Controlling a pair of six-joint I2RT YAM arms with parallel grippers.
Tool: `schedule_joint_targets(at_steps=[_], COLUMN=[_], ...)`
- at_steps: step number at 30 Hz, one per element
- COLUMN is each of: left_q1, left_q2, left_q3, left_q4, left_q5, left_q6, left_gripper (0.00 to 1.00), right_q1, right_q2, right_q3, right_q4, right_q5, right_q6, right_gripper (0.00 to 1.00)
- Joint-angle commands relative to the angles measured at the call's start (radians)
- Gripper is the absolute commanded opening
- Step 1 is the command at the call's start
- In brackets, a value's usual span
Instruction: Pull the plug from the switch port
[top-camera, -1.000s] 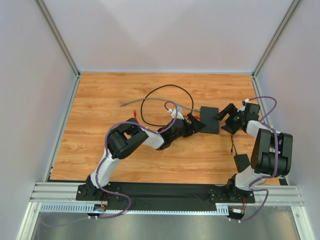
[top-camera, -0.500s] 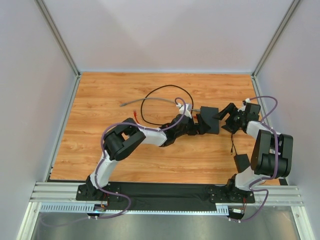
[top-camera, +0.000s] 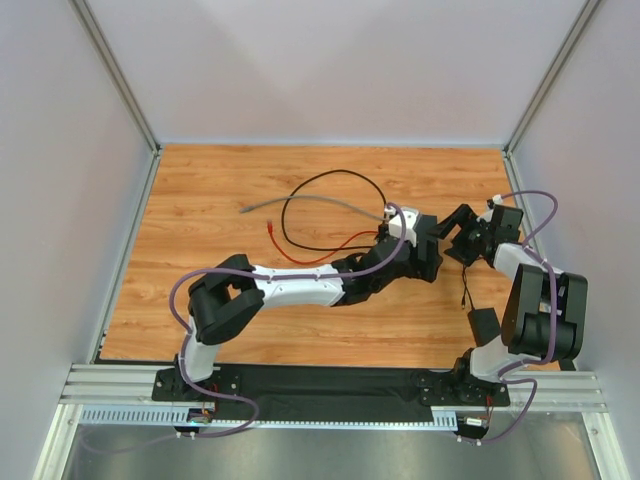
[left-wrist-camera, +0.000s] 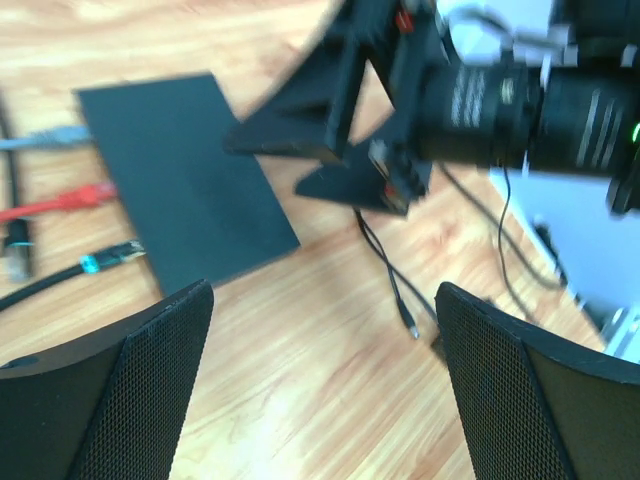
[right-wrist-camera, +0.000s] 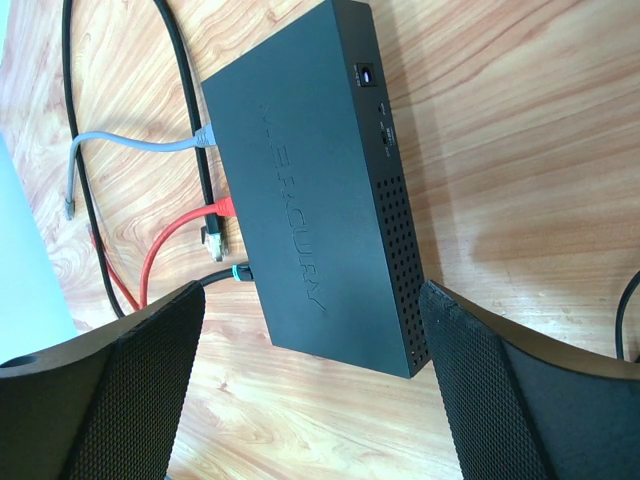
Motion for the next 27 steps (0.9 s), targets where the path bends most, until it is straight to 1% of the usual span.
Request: schedule_joint_targets(at_steps=[1,2,3,4,6,7,8,9,10,11,12,13,14,15,16,17,18,19,20,24,25,27], left_q1=[0.033,0.036,0.039,0.04,0.04,0.045,0.047,0.045,0.047,0.05,0.053,0.057,0.056,0.056,0.056,0.057,0.059,0.062,0.065,0.076,0.079,0.089], left_q2=[-0.089,-0.096,-0.099,-0.102,-0.102,-0.105,-0.107,-0.107,-0.105,-0.102,-0.1,-0.093,-0.088,-0.078,-0.07,-0.064,-0.051,-0.048,-0.048,-0.067,-0.067,-0.067], left_q3=[-0.049,-0.073,-0.072,-0.064,-0.029,-0.026,-0.021,-0.018,-0.017,-0.014,-0.014,-0.018,-0.024,-0.029,-0.014,0.005,0.019,0.023,0.004,-0.096,-0.128,-0.15], left_q4=[0.019,0.03,0.012,-0.028,-0.128,-0.145,-0.156,-0.191,-0.205,-0.226,-0.281,-0.297,-0.295,-0.251,-0.255,-0.287,-0.356,-0.37,-0.367,-0.23,-0.205,-0.147], left_q5=[-0.117,-0.114,-0.117,-0.131,-0.162,-0.165,-0.176,-0.189,-0.202,-0.229,-0.242,-0.254,-0.259,-0.268,-0.278,-0.288,-0.295,-0.298,-0.3,-0.297,-0.28,-0.266], left_q6=[-0.045,-0.067,-0.094,-0.18,-0.286,-0.332,-0.428,-0.473,-0.517,-0.609,-0.674,-0.723,-0.757,-0.778,-0.797,-0.831,-0.881,-0.913,-0.933,-1.001,-0.997,-0.995], left_gripper=[1.0,0.94,0.92,0.91,0.91,0.91,0.91,0.9,0.9,0.92,0.94,0.99,0.99,0.99,0.97,0.95,0.93,0.9,0.89,0.84,0.8,0.78], right_q1=[-0.007,-0.007,-0.007,-0.007,-0.007,-0.008,-0.008,-0.008,-0.008,-0.008,-0.008,-0.008,-0.008,-0.008,-0.008,-0.011,-0.014,-0.024,-0.03,-0.036,-0.036,-0.031], right_q2=[-0.035,-0.035,-0.035,-0.035,-0.037,-0.038,-0.038,-0.04,-0.043,-0.042,-0.043,-0.046,-0.043,-0.043,-0.04,-0.04,-0.029,-0.026,-0.02,0.043,0.053,0.076], right_q3=[-0.012,-0.015,-0.015,-0.016,-0.016,-0.016,-0.016,-0.018,-0.018,-0.018,-0.021,-0.021,-0.021,-0.02,-0.018,-0.013,-0.007,0.006,0.02,0.105,0.12,0.157], right_q4=[0.042,0.04,0.045,0.043,0.046,0.045,0.049,0.049,0.049,0.048,0.048,0.048,0.052,0.051,0.052,0.039,0.031,0.023,0.006,-0.076,-0.084,-0.109], right_q5=[-0.009,-0.012,-0.015,-0.015,-0.018,-0.018,-0.018,-0.019,-0.018,-0.016,-0.013,-0.013,-0.013,-0.01,-0.01,-0.009,-0.003,0.003,0.005,0.01,-0.003,-0.029], right_q6=[-0.004,-0.004,-0.002,-0.002,-0.001,-0.001,-0.002,-0.001,-0.001,-0.001,-0.002,-0.004,-0.004,-0.004,-0.01,-0.014,-0.019,-0.021,-0.031,-0.091,-0.096,-0.113], right_gripper=[0.9,0.9,0.9,0.89,0.9,0.9,0.9,0.9,0.9,0.9,0.9,0.9,0.9,0.9,0.9,0.9,0.9,0.9,0.9,0.9,0.89,0.89])
